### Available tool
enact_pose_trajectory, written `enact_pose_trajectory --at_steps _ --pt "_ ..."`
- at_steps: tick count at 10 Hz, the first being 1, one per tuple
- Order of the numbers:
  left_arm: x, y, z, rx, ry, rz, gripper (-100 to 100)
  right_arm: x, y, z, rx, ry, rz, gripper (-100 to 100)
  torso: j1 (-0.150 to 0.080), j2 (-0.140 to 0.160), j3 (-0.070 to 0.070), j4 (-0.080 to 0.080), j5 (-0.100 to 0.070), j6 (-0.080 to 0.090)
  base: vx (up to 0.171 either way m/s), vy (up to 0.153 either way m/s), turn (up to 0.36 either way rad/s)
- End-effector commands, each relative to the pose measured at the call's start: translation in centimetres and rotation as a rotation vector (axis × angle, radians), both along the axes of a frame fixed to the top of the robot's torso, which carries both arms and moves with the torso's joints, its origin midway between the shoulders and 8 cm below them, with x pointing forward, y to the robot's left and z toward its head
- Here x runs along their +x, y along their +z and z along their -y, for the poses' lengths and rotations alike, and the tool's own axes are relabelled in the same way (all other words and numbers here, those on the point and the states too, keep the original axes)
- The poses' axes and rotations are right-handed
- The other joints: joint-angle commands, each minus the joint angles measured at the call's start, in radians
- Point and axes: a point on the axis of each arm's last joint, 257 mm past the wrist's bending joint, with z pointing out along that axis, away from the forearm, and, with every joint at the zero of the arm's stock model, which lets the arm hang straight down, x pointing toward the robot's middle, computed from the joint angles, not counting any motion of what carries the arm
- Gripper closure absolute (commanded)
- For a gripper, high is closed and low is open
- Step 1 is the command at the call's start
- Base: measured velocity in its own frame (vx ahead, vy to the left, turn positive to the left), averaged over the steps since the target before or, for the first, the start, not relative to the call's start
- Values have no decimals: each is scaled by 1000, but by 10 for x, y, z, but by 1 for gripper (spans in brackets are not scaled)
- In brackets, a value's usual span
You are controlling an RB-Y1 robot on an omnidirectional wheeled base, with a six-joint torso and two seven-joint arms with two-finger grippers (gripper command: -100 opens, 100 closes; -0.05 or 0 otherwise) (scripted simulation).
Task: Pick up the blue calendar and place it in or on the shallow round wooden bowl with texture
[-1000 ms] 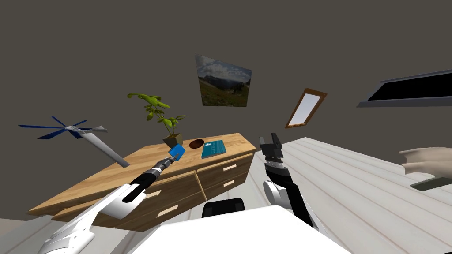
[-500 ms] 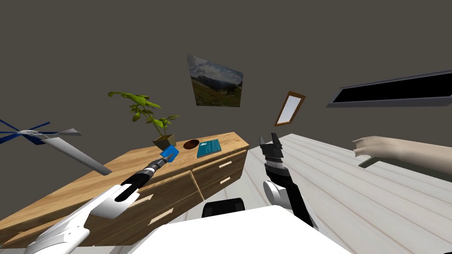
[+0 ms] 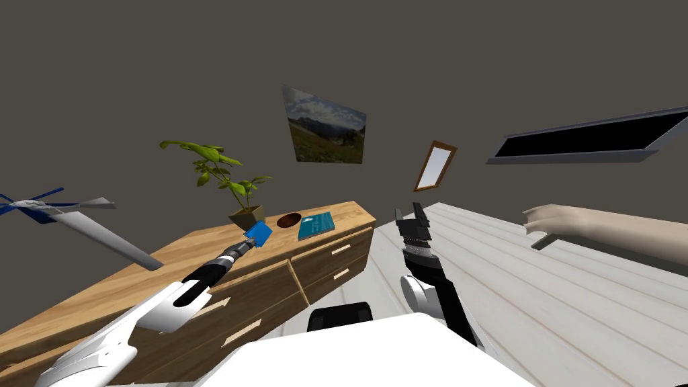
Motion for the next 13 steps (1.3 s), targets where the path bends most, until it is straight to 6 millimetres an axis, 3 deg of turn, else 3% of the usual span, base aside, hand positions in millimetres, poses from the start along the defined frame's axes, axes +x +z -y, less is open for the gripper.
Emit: enact_pose_trajectory --at_steps 1,2,3,4,12,13 --pt "0 0 0 0 0 0 100 0 0 0 0 0 0 0 0 0 0 0 0 0 0 0 0" --pt "0 0 0 0 0 0 100 0 0 0 0 0 0 0 0 0 0 0 0 0 0 0 0" --pt "0 0 0 0 0 -1 0 0 0 0 0 0 0 0 0 0 0 0 0 0 0 0 0" --pt "1 -1 13 4 -24 -6 100 0 0 0 0 0 0 0 0 0 0 0 0 0 44 30 218" --pt "2 -4 107 -1 -167 -11 100 0 0 0 0 0 0 0 0 -3 -1 0 -1 0 75 28 194" --pt "3 -2 99 1 -157 -11 100 0 0 0 0 0 0 0 1 -3 -1 0 -1 0 29 9 31"
